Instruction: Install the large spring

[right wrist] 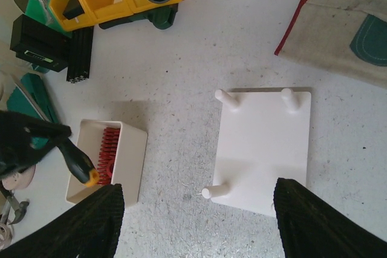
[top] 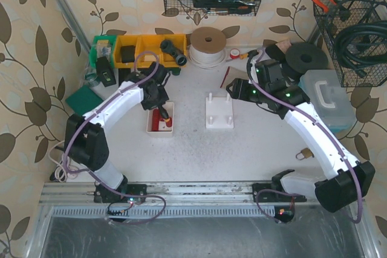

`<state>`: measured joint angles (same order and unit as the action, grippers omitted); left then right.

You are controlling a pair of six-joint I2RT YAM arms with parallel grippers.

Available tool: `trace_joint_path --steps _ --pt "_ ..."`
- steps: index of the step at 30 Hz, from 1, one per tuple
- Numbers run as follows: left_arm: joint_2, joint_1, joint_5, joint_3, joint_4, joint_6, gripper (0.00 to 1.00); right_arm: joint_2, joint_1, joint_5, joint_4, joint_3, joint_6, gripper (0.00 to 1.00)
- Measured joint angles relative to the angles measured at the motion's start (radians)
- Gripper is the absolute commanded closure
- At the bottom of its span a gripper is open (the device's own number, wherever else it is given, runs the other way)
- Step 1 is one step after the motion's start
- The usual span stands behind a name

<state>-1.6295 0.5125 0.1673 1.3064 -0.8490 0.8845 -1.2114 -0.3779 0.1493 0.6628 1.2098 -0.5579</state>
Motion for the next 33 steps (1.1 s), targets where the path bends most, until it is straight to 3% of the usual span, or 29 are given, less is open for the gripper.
trace_joint_path --steps 6,10,18,24,33 --pt "-0.001 -0.012 0.041 0.209 -0.063 -0.067 1.00 -0.021 0.000 0.002 -0.004 0.000 0.000 0.32" --pt "-0.030 -0.087 0.004 0.308 -0.070 -0.126 1.00 -0.035 -0.007 0.008 -0.012 0.000 0.001 0.32" --pt "-0.367 -0.293 -0.074 0.553 -0.070 -0.255 1.00 -0.126 -0.105 0.001 -0.018 0.029 0.035 0.34" --pt "-0.555 -0.348 -0.157 0.613 -0.043 -0.277 1.00 -0.180 -0.170 -0.011 -0.024 0.071 0.059 0.34" --pt "-0.661 -0.400 -0.238 0.633 0.034 -0.229 1.00 -0.287 -0.227 -0.018 -0.016 0.131 0.093 0.36"
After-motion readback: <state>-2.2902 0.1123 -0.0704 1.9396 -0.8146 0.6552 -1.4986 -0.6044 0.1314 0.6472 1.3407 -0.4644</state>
